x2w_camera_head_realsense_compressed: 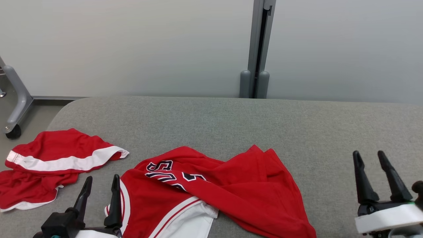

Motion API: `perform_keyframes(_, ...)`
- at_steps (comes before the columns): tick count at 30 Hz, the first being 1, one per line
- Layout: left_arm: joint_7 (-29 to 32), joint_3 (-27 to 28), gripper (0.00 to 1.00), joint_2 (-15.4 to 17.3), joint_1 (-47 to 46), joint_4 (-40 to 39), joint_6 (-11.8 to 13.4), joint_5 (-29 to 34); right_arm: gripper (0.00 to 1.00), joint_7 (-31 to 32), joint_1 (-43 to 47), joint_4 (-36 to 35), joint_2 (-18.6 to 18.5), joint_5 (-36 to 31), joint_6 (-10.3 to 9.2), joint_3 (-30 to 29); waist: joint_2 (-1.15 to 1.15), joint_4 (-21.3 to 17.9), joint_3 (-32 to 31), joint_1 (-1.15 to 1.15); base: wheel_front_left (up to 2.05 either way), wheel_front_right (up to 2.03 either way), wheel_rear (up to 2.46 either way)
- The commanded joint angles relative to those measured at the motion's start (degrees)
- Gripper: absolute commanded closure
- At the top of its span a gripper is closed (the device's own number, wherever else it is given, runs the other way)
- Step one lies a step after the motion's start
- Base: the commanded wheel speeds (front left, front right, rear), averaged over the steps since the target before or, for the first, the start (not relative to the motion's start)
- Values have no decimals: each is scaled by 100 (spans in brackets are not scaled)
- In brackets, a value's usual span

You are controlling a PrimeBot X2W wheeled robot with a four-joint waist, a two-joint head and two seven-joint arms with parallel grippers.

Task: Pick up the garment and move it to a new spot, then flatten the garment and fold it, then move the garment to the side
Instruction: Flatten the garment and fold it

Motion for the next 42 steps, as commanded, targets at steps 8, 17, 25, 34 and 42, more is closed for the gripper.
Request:
perform_keyframes(8, -138, 267, 0, -32, 162, -252, 106, 254, 0, -1, 245, -224, 378, -555, 3, -731, 0, -36, -23, 0, 0, 0, 0)
perform_keyframes(17, -147, 662, 0, -405, 329, -440, -140, 670, 0, -1, 142, 292, 417, -625, 2, -445, 0, -82, -1, 0, 0, 0, 0)
perform_keyframes(25, -148, 829, 0, -583, 337, -372, -325, 837, 0, -1, 64, 327, 368, -551, 2, -354, 0, -110, -25, 0, 0, 0, 0)
perform_keyframes(34, -149, 902, 0, -688, 305, -348, -441, 959, 0, -1, 14, 350, 329, -494, 3, -283, 0, -123, -21, 0, 0, 0, 0)
perform_keyframes(42, -7, 740, 0, -736, 371, -200, -562, 958, 0, -2, 19, 408, 274, -200, 3, -41, 0, -97, -24, 0, 0, 0, 0)
